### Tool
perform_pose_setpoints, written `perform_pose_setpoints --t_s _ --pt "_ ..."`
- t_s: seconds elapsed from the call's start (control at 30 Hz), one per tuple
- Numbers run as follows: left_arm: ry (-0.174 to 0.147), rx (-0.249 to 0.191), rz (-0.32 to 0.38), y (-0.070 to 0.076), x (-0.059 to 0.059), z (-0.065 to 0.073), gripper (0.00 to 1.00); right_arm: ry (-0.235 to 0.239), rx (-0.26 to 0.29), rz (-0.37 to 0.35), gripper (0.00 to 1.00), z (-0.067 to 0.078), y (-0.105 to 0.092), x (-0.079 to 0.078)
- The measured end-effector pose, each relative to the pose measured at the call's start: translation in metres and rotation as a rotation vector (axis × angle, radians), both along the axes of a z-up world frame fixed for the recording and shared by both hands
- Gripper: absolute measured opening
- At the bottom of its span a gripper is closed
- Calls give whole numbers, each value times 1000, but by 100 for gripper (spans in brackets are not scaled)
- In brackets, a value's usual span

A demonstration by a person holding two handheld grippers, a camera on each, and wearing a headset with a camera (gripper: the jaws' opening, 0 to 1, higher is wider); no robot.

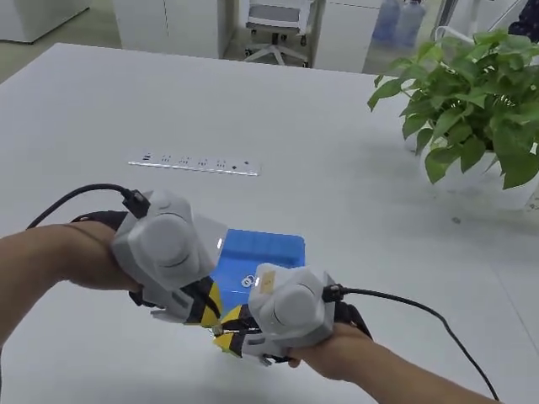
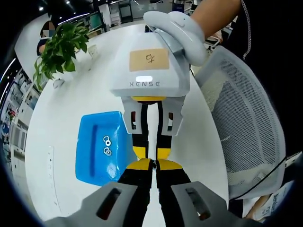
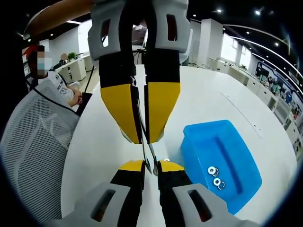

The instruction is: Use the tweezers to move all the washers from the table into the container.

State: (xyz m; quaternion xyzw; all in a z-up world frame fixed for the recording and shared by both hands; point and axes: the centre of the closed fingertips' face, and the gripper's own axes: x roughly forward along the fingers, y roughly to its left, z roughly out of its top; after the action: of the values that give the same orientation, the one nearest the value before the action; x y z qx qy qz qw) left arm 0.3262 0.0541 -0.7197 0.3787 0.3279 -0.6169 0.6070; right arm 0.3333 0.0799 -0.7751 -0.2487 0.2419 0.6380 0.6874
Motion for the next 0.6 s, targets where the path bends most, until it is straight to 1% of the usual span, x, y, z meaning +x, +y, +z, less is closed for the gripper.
perform_pose_setpoints --t_s 0.4,0.5,0.6 --pt "20 17 -5 1 4 -10 6 26 -2 -1 12 -9 2 3" --pt "27 6 -1 -1 6 -9 6 32 2 -4 12 -10 3 3" --pt "33 7 -2 -2 6 -8 6 36 2 -5 12 -12 3 4"
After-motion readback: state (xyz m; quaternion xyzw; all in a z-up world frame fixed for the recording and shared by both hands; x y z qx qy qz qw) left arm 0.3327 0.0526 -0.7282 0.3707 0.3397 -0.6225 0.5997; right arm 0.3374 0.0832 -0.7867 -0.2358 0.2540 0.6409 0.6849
